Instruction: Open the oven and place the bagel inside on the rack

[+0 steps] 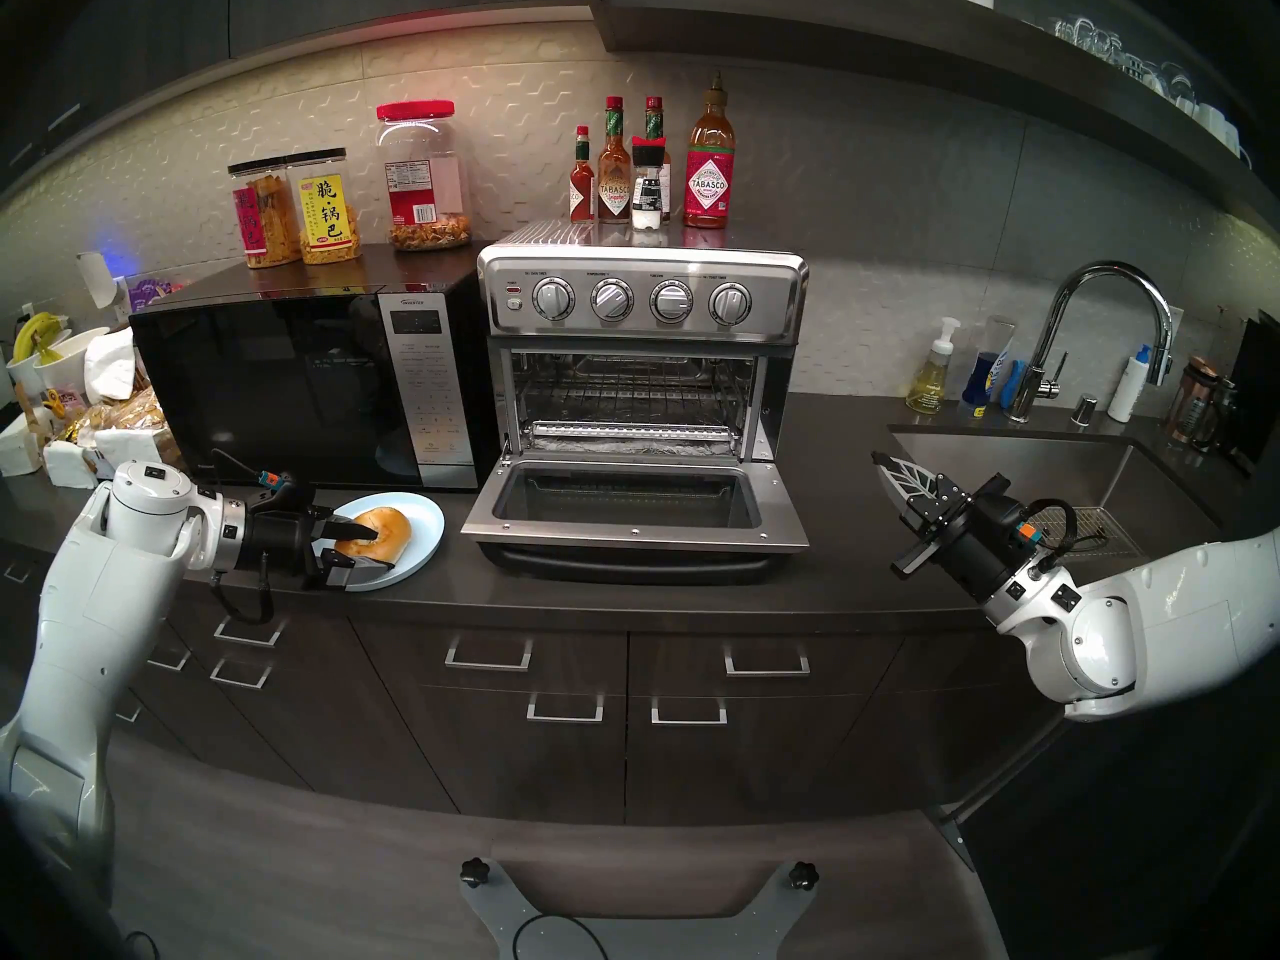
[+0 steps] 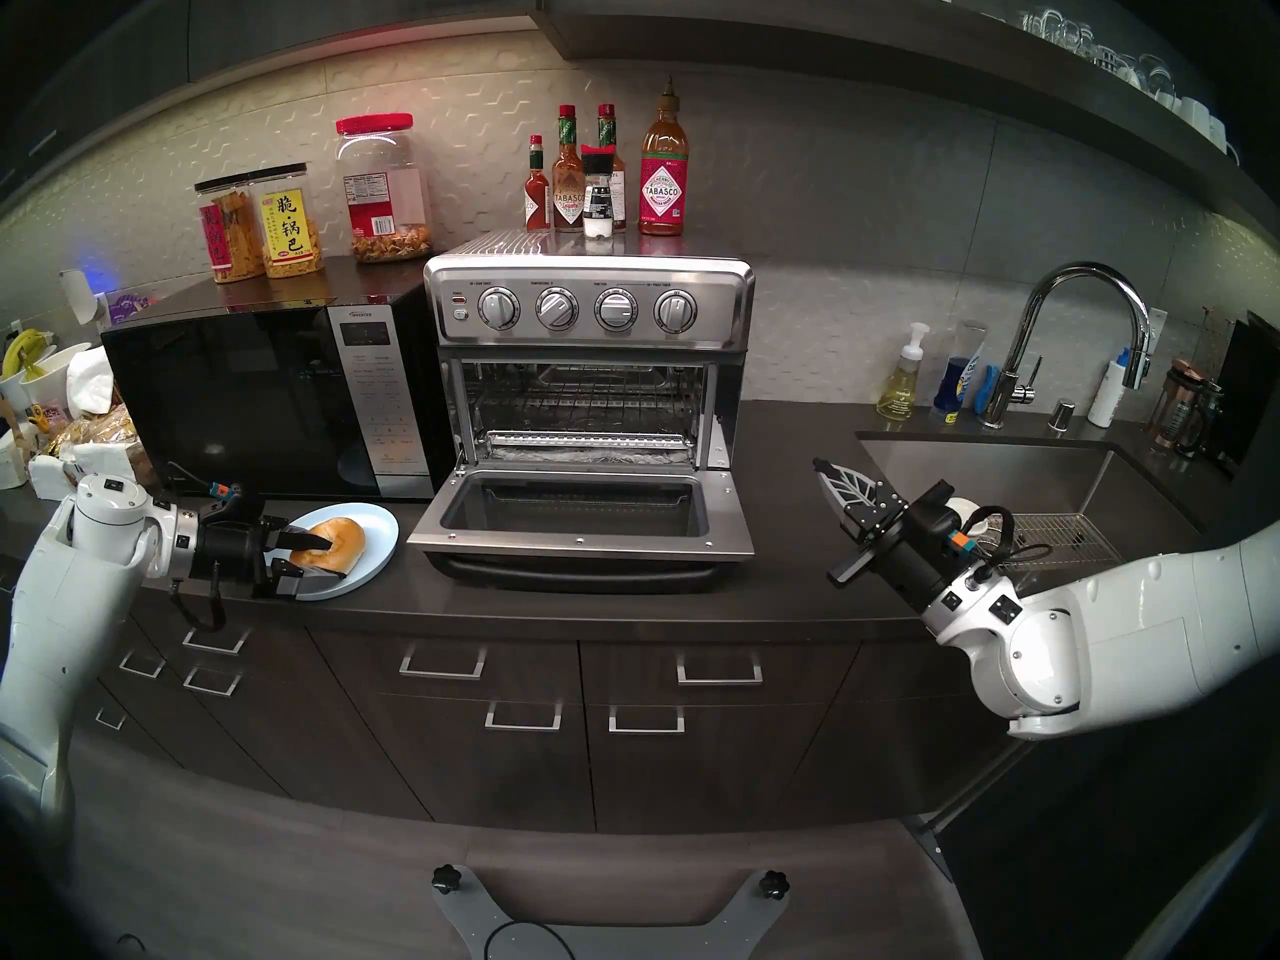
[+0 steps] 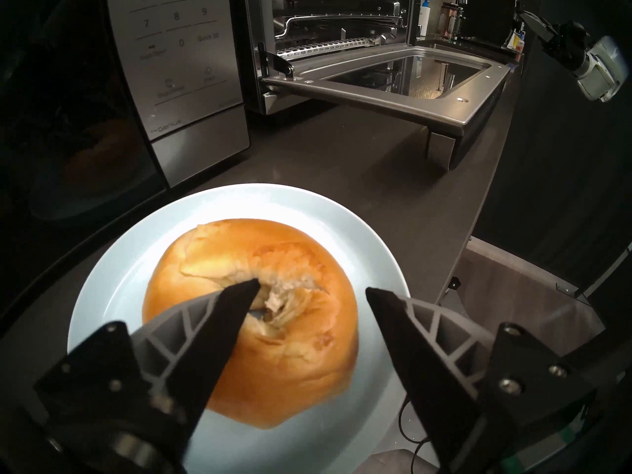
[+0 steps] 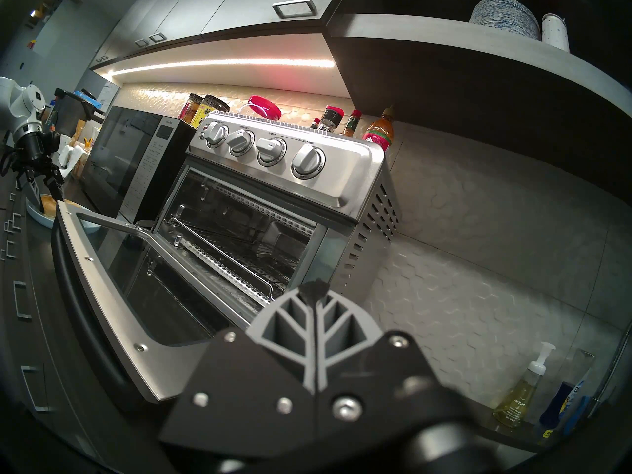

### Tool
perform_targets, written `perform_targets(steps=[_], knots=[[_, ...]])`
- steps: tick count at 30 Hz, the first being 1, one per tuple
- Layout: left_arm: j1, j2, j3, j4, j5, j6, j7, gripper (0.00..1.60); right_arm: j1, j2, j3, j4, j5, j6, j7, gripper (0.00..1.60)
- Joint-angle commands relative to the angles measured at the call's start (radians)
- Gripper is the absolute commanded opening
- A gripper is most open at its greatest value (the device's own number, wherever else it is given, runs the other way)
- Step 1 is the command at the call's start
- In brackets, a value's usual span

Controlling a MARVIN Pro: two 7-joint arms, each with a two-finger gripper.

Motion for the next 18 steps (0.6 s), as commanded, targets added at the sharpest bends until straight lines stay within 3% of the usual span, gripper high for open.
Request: perform_targets(steps=[1, 6, 9, 10, 11, 12, 18], knots=[[0.026, -0.002, -0.002, -0.005, -0.004, 0.001, -0.002, 0.7, 0.011, -0.002, 0.009, -0.002, -0.002, -0.001, -0.002, 0.0], [0.032, -0.001, -0.004, -0.006, -0.002, -0.008, -0.003, 0.68, 0.011, -0.002, 0.009, -0.002, -0.002, -0.001, -0.002, 0.0], [0.035, 0.0, -0.004, -0.003, -0.002, -0.014, -0.006, 0.53, 0.011, -0.002, 0.009, -0.002, -0.002, -0.001, -0.002, 0.0], [0.035, 0.0, -0.004, -0.001, -0.002, -0.017, -0.007, 0.42, 0.011, -0.002, 0.009, -0.002, -0.002, -0.001, -0.002, 0.0], [0.036, -0.001, -0.004, 0.0, -0.002, -0.019, -0.007, 0.12, 0.011, -0.002, 0.009, -0.002, -0.002, -0.001, -0.002, 0.0], [0.036, -0.001, -0.004, 0.001, -0.002, -0.021, -0.007, 0.0, 0.011, -0.002, 0.009, -0.002, -0.002, -0.001, -0.002, 0.0], [0.034, 0.001, -0.006, -0.004, 0.0, -0.022, -0.006, 0.0, 0.011, -0.002, 0.009, -0.002, -0.002, -0.001, -0.002, 0.0]])
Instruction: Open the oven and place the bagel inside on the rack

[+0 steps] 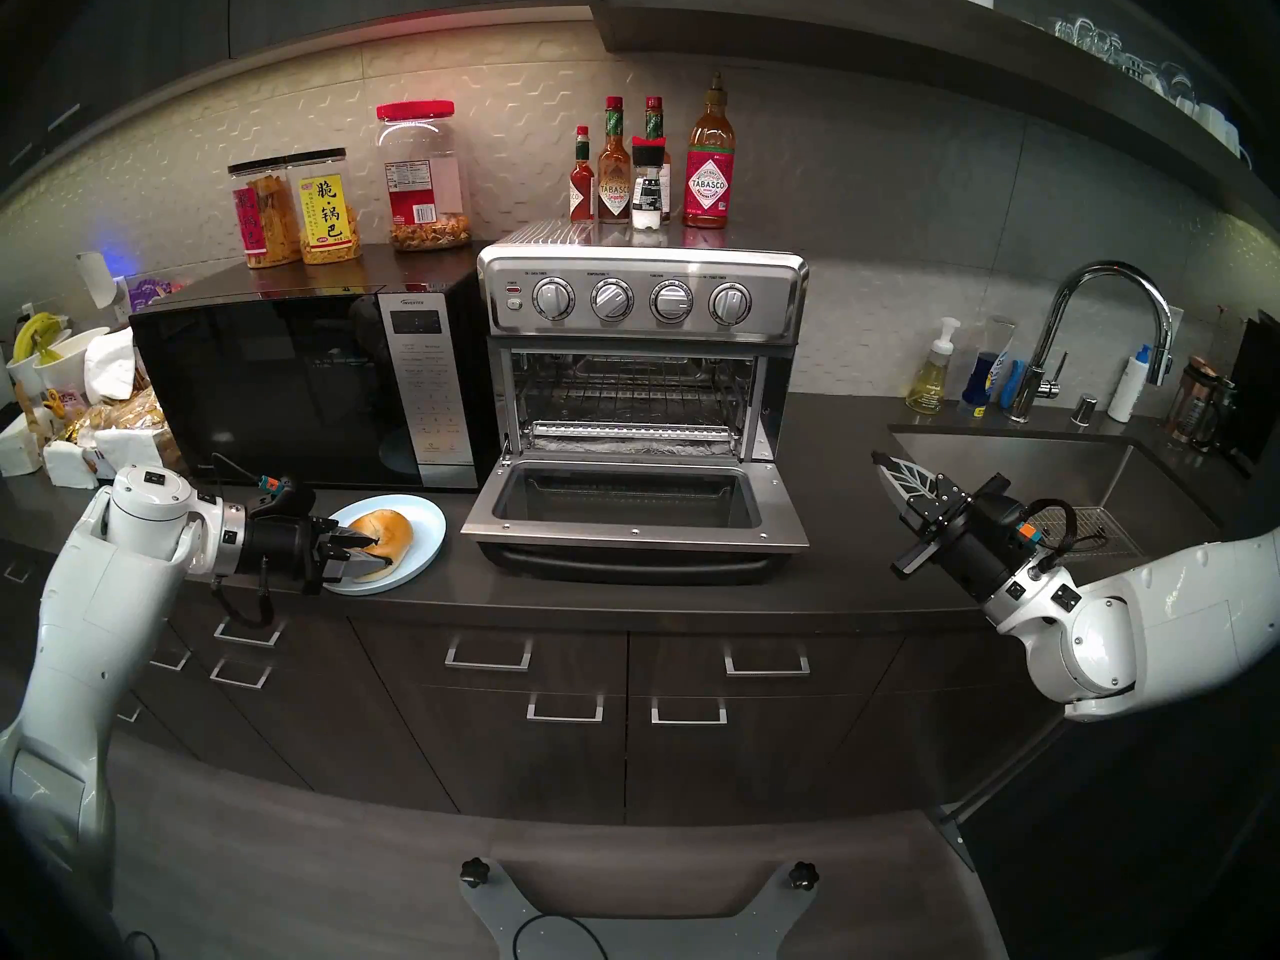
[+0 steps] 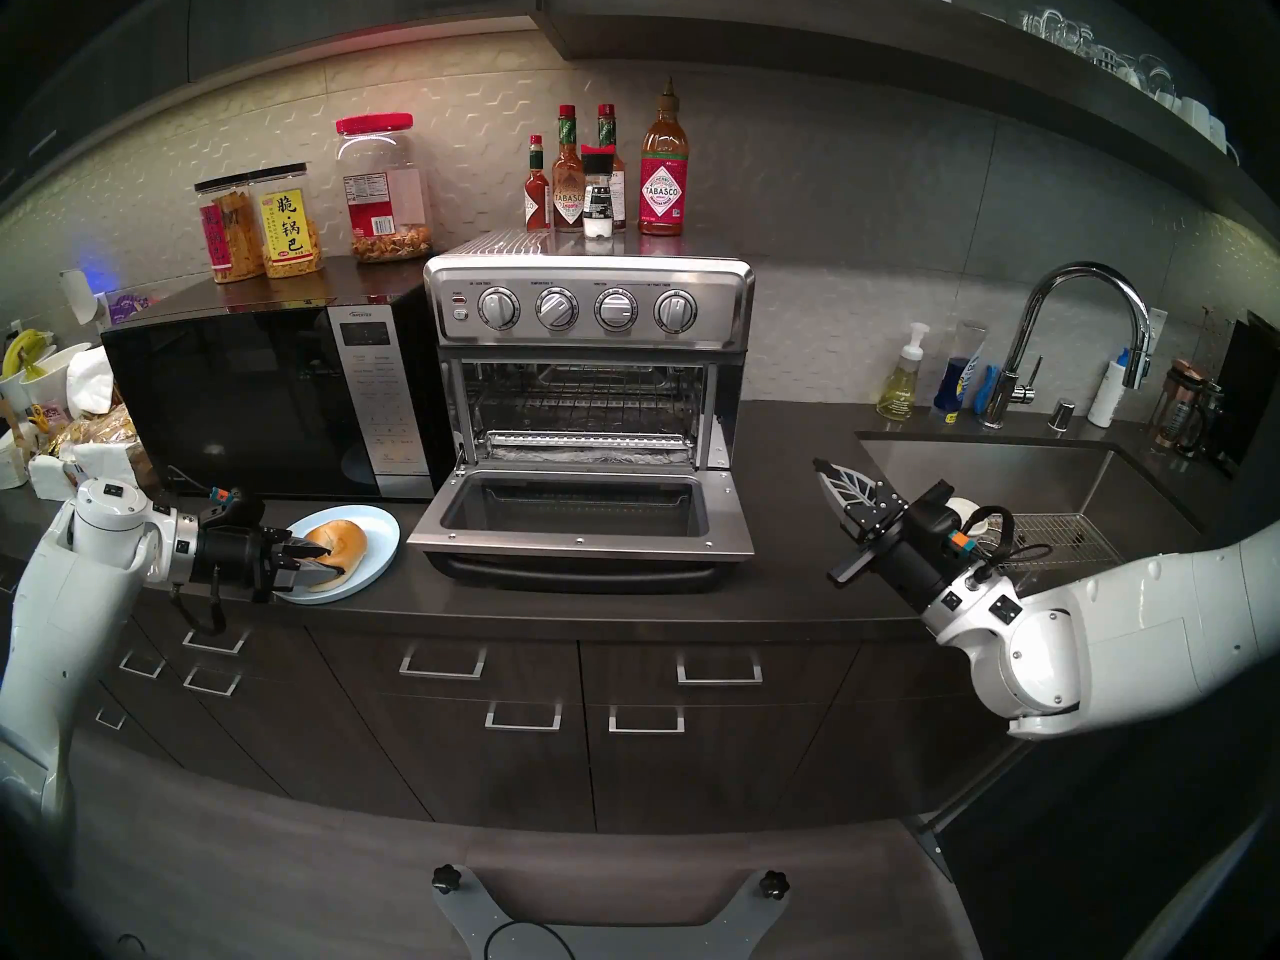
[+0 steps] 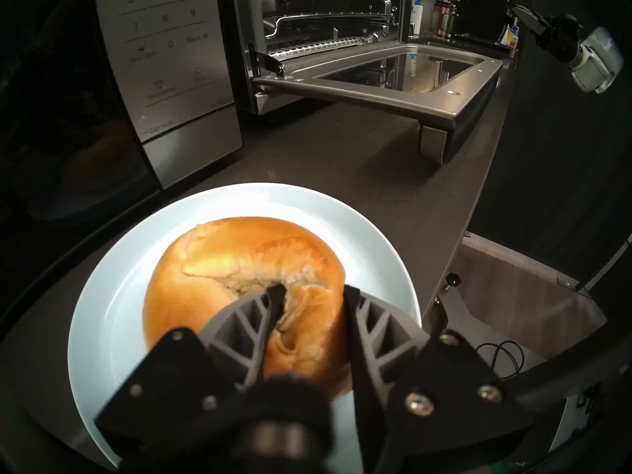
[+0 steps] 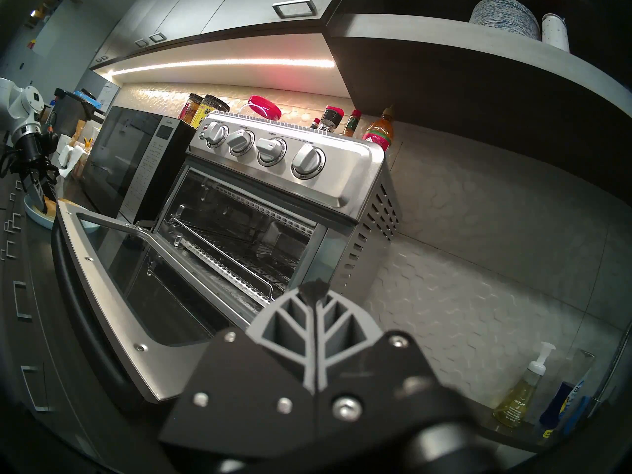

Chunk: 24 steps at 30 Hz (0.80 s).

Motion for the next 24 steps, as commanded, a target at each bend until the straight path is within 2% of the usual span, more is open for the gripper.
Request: perform_targets(steps=[1, 24], knots=[[0.02, 0.003, -0.002, -0.004, 0.0, 0.009, 0.0, 0.0, 0.011, -0.002, 0.009, -0.002, -0.002, -0.001, -0.002, 0.0], [-0.003, 0.017, -0.037, -0.044, 0.003, 0.009, -0.002, 0.0, 0.011, -0.002, 0.009, -0.002, -0.002, -0.001, -0.001, 0.0]])
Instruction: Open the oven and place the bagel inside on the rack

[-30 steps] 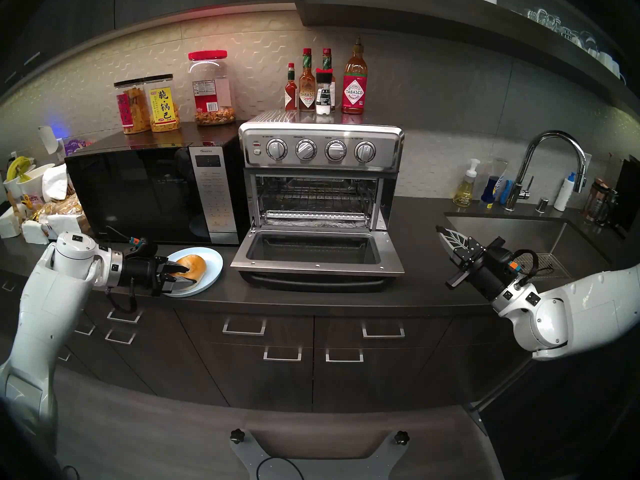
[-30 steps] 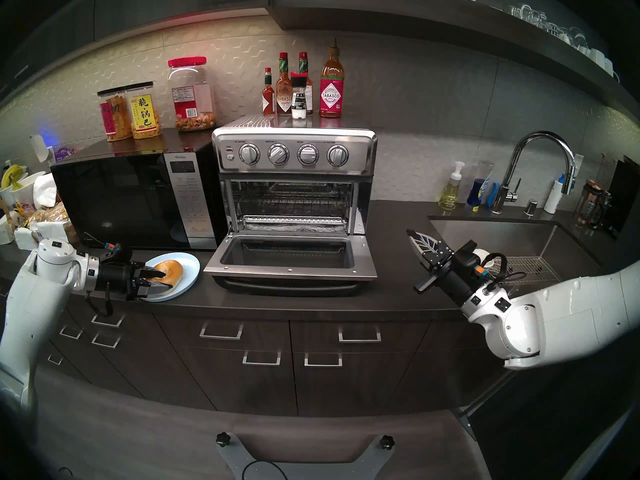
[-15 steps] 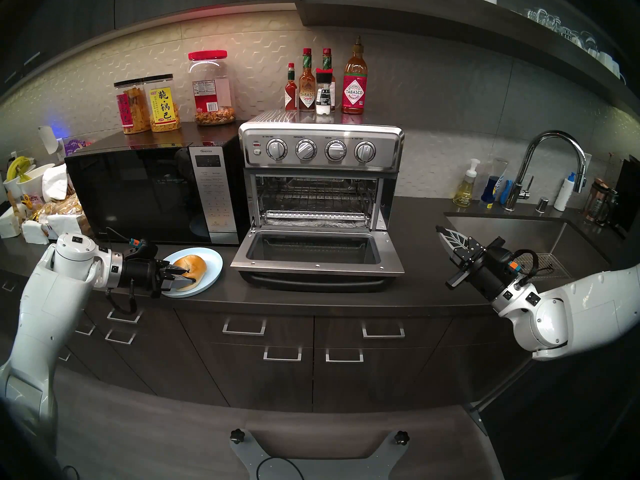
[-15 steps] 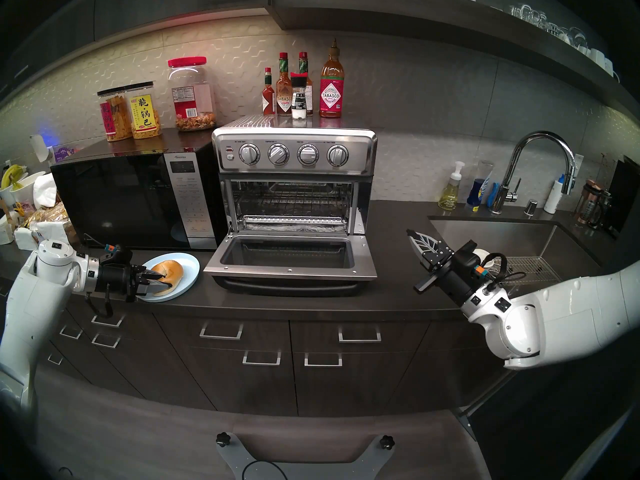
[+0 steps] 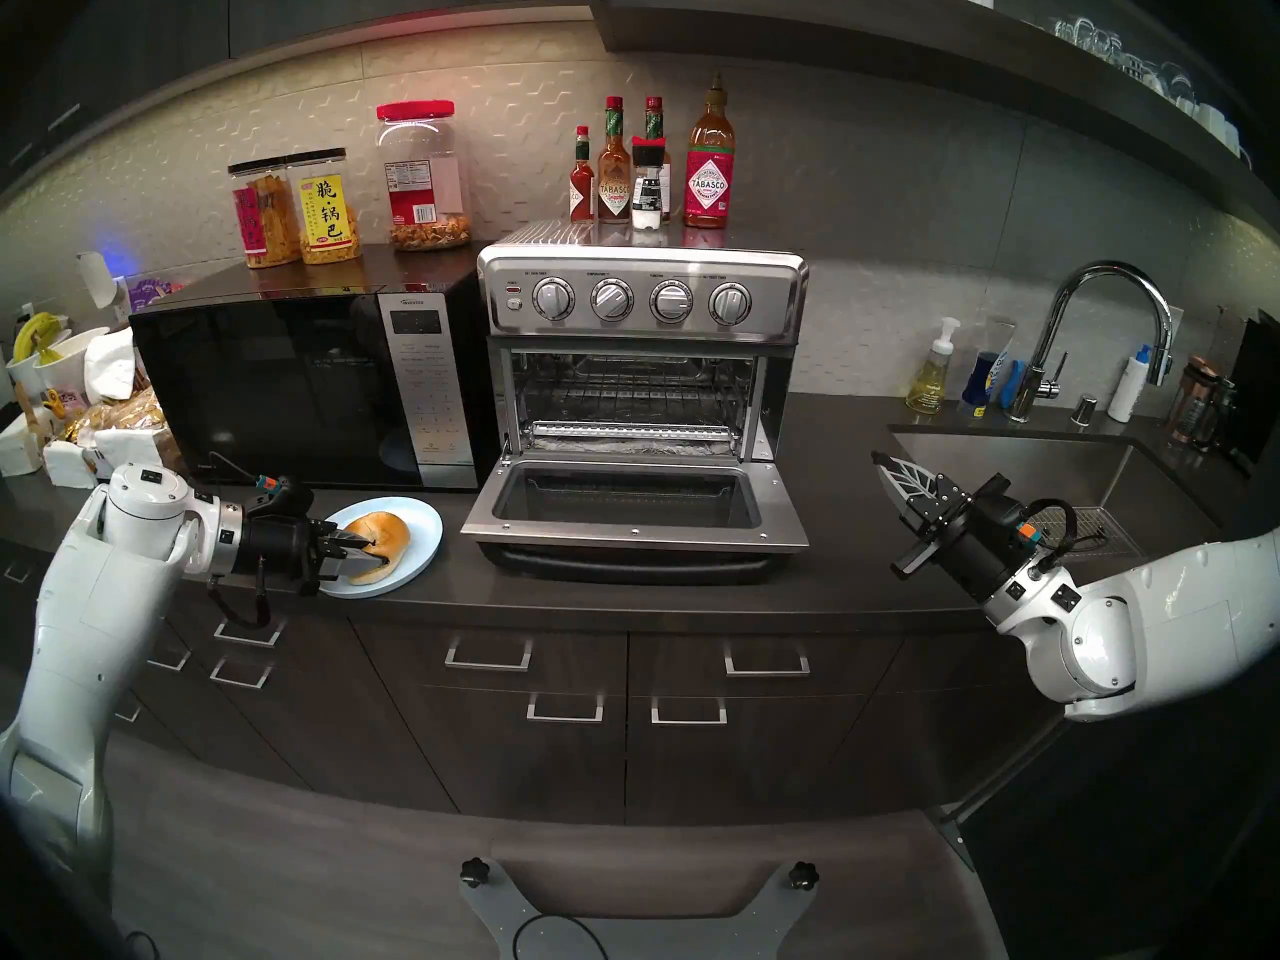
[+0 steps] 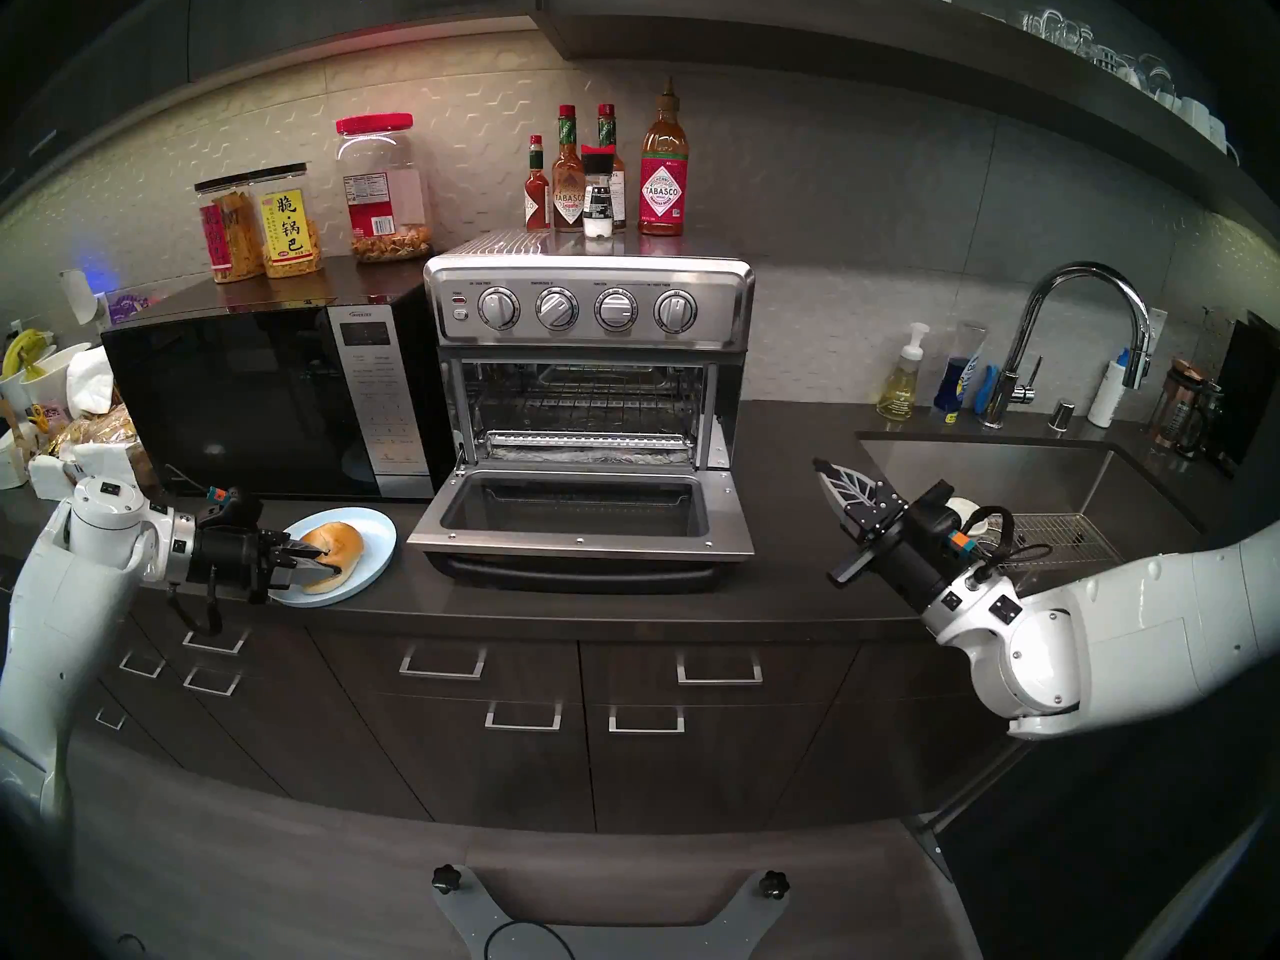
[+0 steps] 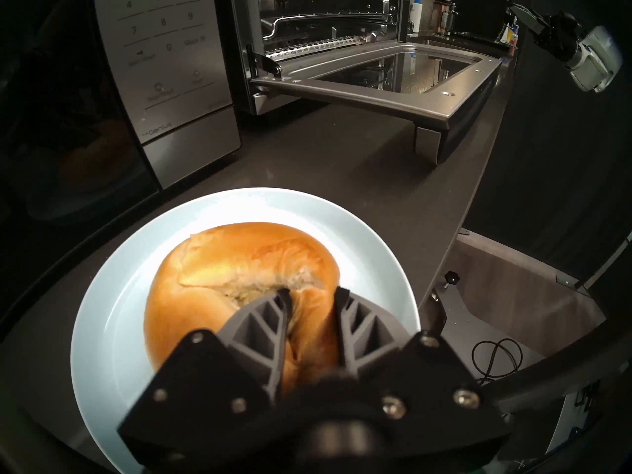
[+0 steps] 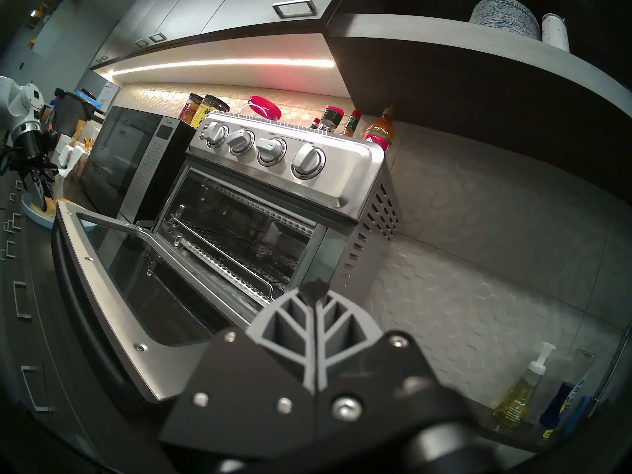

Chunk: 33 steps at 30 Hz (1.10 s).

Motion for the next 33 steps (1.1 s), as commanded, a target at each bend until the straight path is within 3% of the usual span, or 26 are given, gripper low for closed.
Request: perform_targets(steps=[1, 33], knots=[[-0.018, 0.011, -0.019, -0.018, -0.004, -0.01, 0.006, 0.0, 0.011, -0.002, 0.009, -0.002, -0.002, -0.001, -0.001, 0.0], [-0.065, 0.044, -0.019, -0.079, 0.013, -0.038, -0.001, 0.0, 0.011, -0.002, 0.009, -0.002, -0.002, -0.001, -0.001, 0.0]])
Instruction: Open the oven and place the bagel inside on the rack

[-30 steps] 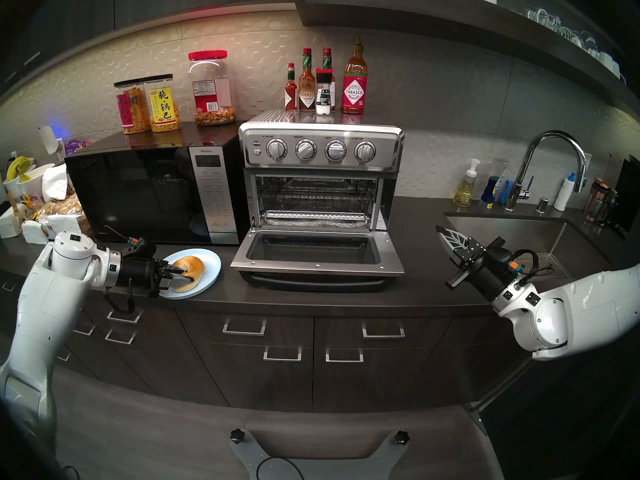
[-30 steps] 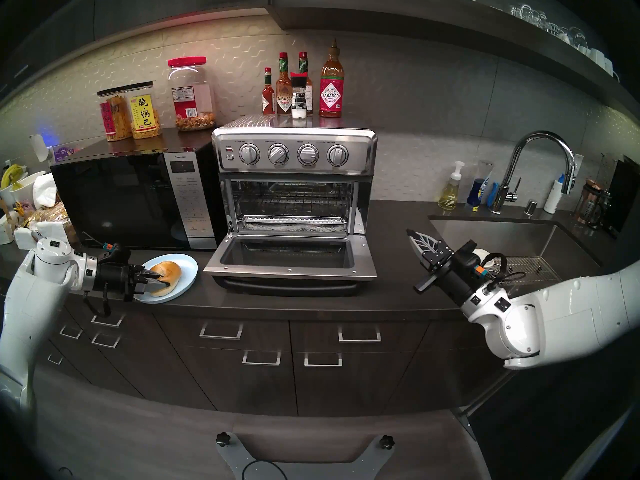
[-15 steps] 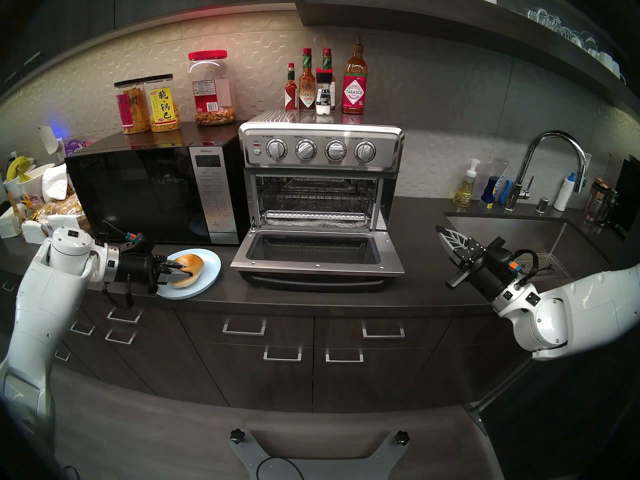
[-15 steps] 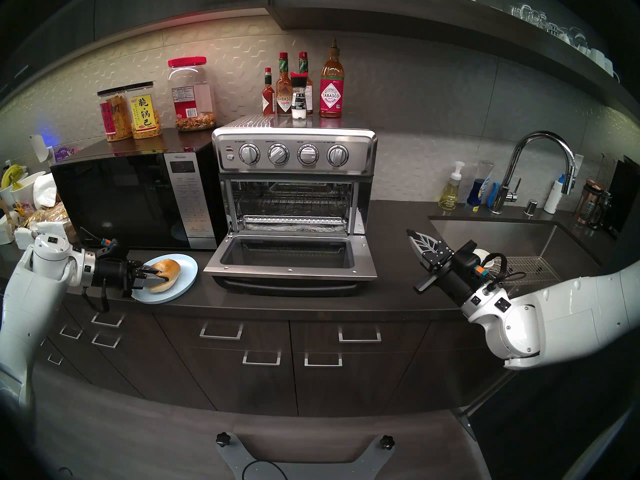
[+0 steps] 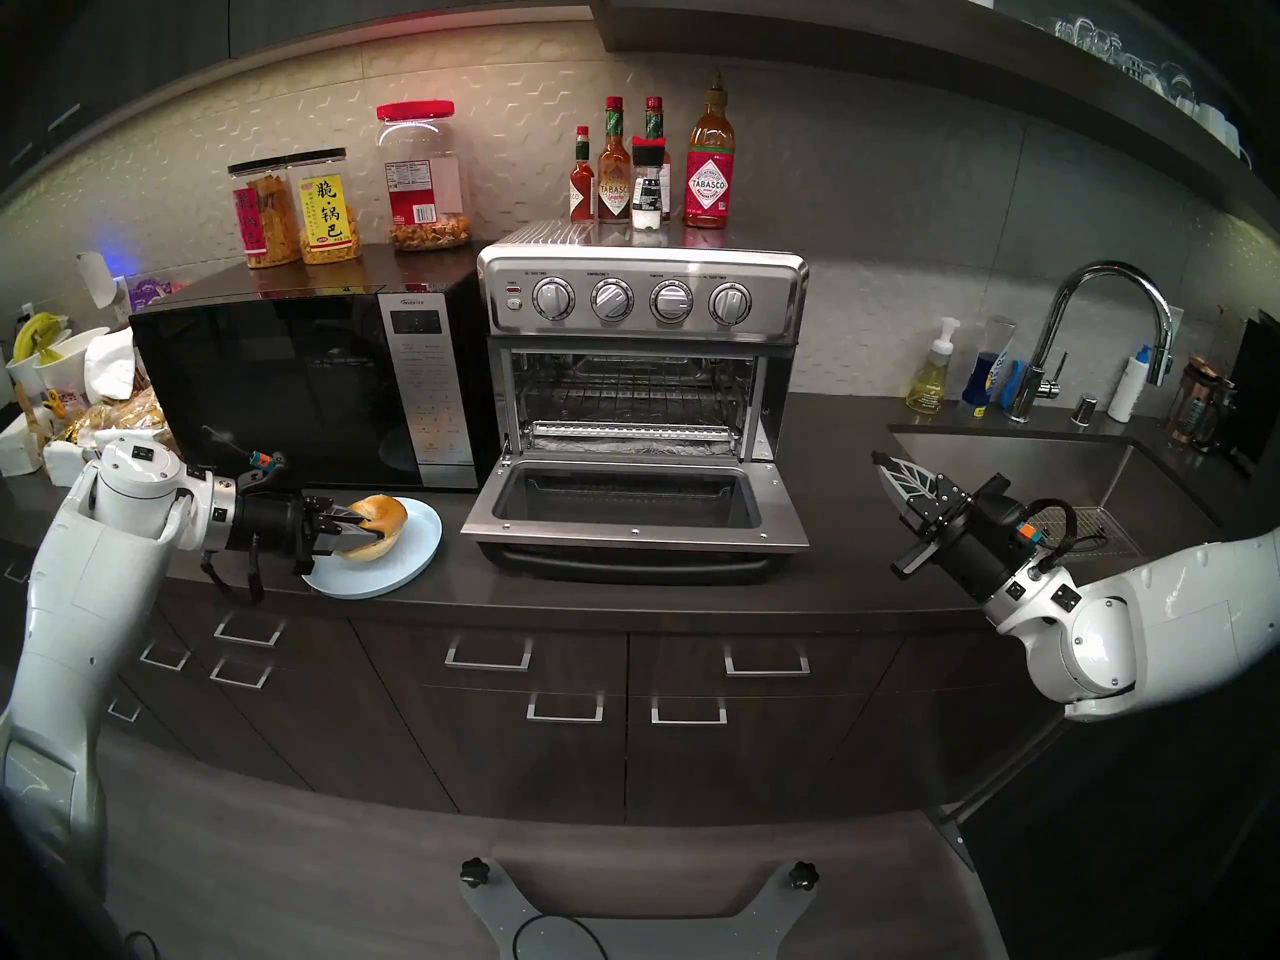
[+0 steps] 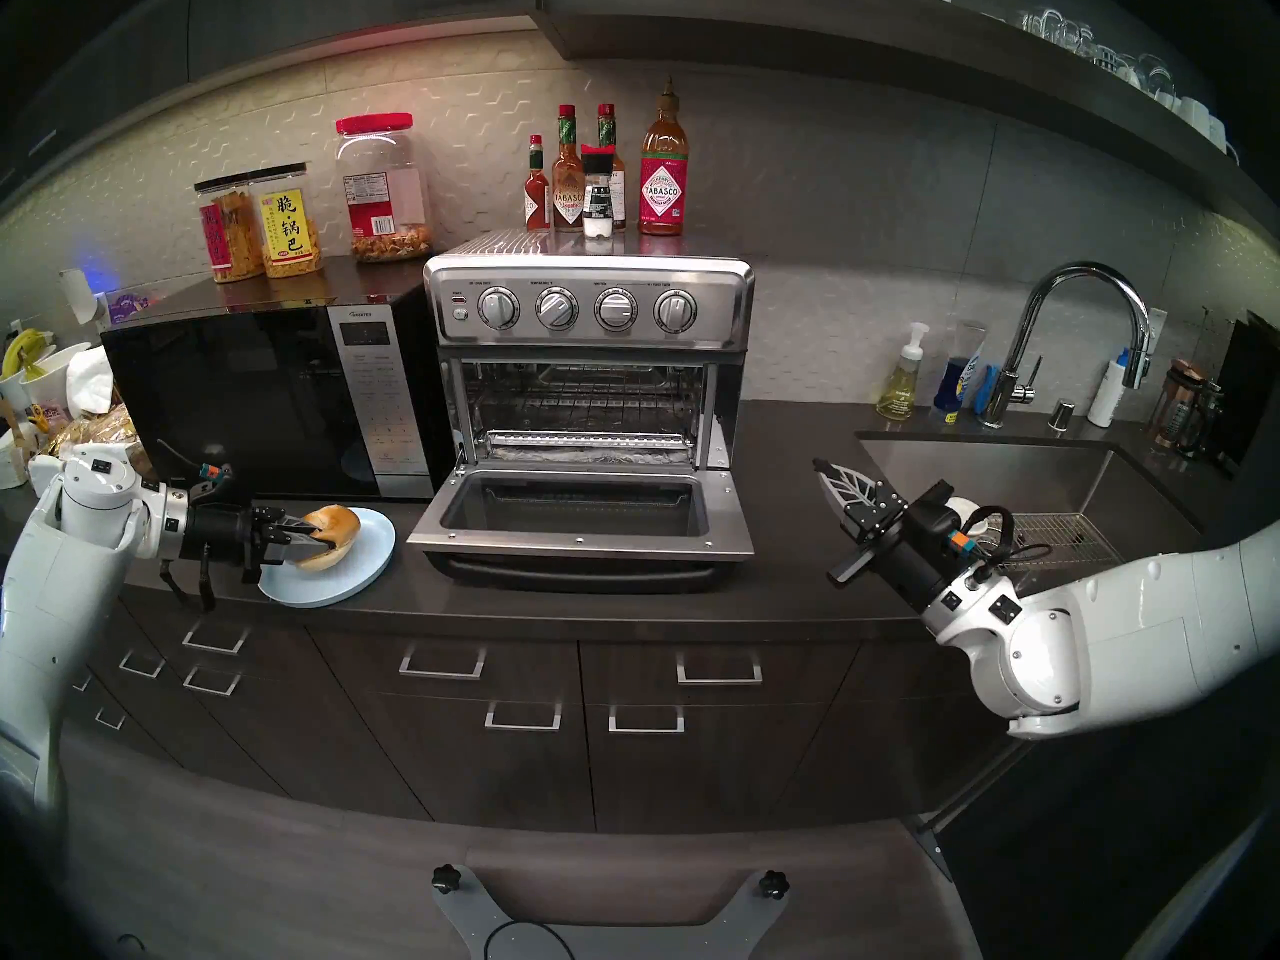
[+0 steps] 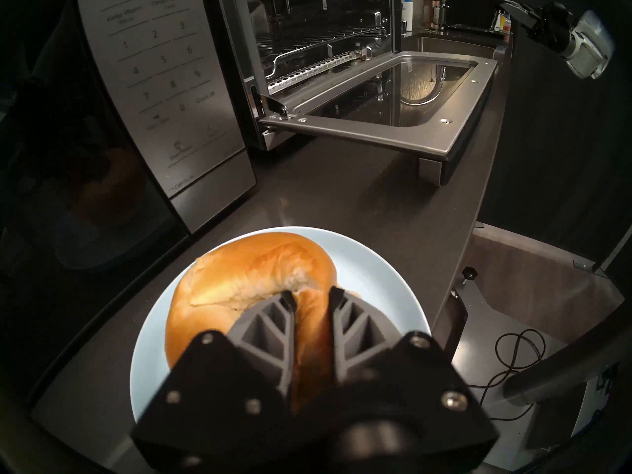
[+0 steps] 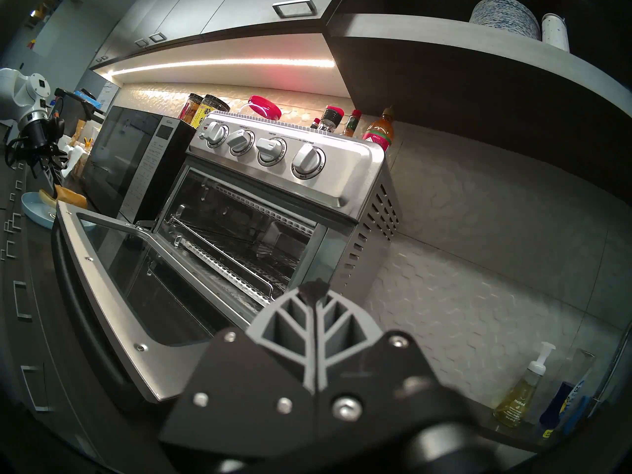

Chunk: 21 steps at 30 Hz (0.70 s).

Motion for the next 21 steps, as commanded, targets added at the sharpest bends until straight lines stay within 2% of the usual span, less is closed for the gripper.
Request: perform_targets(steps=[1, 8, 21], knots=[[-0.029, 0.023, -0.019, -0.045, -0.003, 0.004, -0.003, 0.0, 0.011, -0.002, 0.009, -0.002, -0.002, -0.001, -0.001, 0.0], [-0.037, 0.038, -0.029, -0.085, -0.002, 0.009, -0.001, 0.0, 0.011, -0.002, 0.009, -0.002, -0.002, -0.001, -0.001, 0.0], [0.002, 0.049, -0.094, -0.245, -0.029, 0.062, -0.006, 0.0, 0.011, -0.002, 0.009, -0.002, -0.002, -0.001, -0.001, 0.0]])
